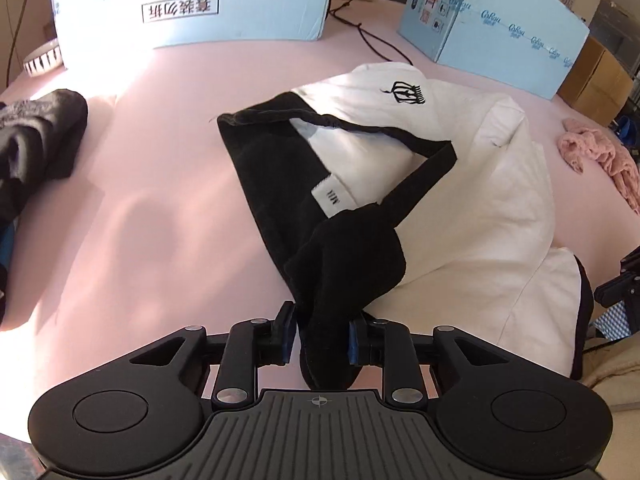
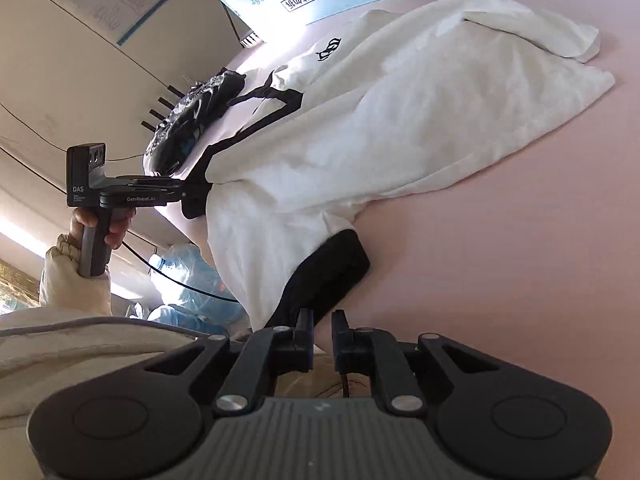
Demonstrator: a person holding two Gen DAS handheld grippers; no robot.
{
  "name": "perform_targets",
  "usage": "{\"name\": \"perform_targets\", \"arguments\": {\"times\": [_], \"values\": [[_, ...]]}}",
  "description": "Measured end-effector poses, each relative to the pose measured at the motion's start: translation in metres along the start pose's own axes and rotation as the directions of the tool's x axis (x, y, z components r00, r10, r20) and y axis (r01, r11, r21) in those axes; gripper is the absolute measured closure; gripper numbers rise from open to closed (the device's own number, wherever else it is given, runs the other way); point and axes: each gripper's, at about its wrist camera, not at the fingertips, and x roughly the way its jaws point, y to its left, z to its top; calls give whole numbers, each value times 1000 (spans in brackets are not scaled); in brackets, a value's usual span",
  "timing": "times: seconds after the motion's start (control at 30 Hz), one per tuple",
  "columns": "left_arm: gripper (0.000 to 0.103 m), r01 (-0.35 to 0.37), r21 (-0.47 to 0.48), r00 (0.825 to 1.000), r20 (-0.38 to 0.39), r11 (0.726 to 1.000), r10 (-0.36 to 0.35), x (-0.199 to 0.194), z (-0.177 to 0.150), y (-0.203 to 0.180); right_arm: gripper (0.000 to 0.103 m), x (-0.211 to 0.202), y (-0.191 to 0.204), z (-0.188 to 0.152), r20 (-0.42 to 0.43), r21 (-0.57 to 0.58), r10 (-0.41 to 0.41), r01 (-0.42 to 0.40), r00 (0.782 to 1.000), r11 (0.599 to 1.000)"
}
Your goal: Fold clothes
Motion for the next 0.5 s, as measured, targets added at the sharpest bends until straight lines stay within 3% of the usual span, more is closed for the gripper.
{"name": "perform_targets", "arguments": {"times": [0.03, 0.07, 0.1, 0.13, 0.23, 0.33, 0.4, 0.47, 0.5], "values": [[32, 13, -22, 998, 66, 1000, -11, -11, 3, 6, 52, -9, -6, 5, 44, 11, 3, -3, 999, 1000], [20, 28, -43, 991, 132, 999, -22, -23, 7, 12, 41, -21, -13, 12, 107, 29, -12, 9, 994, 1000], [14, 56, -65, 979, 199, 996, -42, -33, 11, 18, 22, -35, -24, 21, 194, 58, -51, 41, 980, 997], [12, 100, -98, 959, 273, 990, -70, -42, 19, 27, 19, -44, -36, 30, 256, 100, -105, 82, 961, 992], [10, 153, -171, 947, 308, 973, -95, -35, 46, 40, 22, -53, -77, 57, 317, 282, -302, 214, 899, 935], [10, 123, -178, 976, 199, 976, -86, 11, 78, 42, 26, -40, -115, 70, 295, 412, -347, 210, 890, 887], [10, 99, -192, 987, 144, 976, -72, 43, 91, 42, 29, -34, -122, 71, 367, 449, -374, 190, 851, 873], [10, 58, -282, 991, 135, 958, -21, 77, 105, 44, 48, -21, -120, 73, 391, 455, -433, 238, 813, 858], [10, 24, -293, 987, 162, 956, 25, 82, 107, 40, 73, -14, -116, 74, 385, 439, -463, 283, 798, 853]]}}
